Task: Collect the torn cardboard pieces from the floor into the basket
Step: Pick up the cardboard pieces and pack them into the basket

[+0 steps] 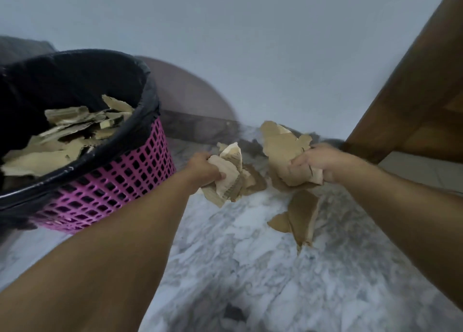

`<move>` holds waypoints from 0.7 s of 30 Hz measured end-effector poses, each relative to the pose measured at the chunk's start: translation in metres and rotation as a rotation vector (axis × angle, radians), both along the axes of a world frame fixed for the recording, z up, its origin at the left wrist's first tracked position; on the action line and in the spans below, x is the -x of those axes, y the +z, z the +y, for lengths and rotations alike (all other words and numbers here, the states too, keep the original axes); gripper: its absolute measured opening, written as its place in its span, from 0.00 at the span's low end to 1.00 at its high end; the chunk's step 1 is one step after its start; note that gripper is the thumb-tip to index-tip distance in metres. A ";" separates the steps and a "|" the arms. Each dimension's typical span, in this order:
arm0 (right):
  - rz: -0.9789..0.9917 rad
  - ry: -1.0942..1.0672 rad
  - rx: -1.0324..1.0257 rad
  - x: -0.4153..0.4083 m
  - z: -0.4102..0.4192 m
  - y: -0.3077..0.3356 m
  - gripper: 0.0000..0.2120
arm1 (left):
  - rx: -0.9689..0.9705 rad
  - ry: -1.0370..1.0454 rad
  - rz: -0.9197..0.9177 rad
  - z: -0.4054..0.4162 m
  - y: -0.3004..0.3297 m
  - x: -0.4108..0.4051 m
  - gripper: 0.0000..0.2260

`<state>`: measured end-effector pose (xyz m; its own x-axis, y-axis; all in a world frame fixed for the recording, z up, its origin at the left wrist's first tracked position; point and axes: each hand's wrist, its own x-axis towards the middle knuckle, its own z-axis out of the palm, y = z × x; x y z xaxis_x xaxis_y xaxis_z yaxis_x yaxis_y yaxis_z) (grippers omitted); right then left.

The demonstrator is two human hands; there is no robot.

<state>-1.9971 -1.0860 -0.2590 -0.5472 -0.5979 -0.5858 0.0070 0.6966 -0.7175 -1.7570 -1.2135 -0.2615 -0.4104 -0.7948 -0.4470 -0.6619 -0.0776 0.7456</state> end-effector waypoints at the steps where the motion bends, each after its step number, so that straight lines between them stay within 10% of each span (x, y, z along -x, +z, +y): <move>1: -0.021 0.005 0.009 -0.002 0.002 0.015 0.17 | 0.018 -0.013 0.020 0.002 0.014 -0.001 0.20; 9: -0.042 0.084 0.109 -0.035 0.012 0.139 0.05 | 0.106 -0.024 0.140 0.012 0.128 -0.013 0.22; 21: 0.141 0.165 0.388 -0.150 -0.061 0.281 0.21 | 0.158 0.237 0.258 -0.023 0.255 -0.128 0.20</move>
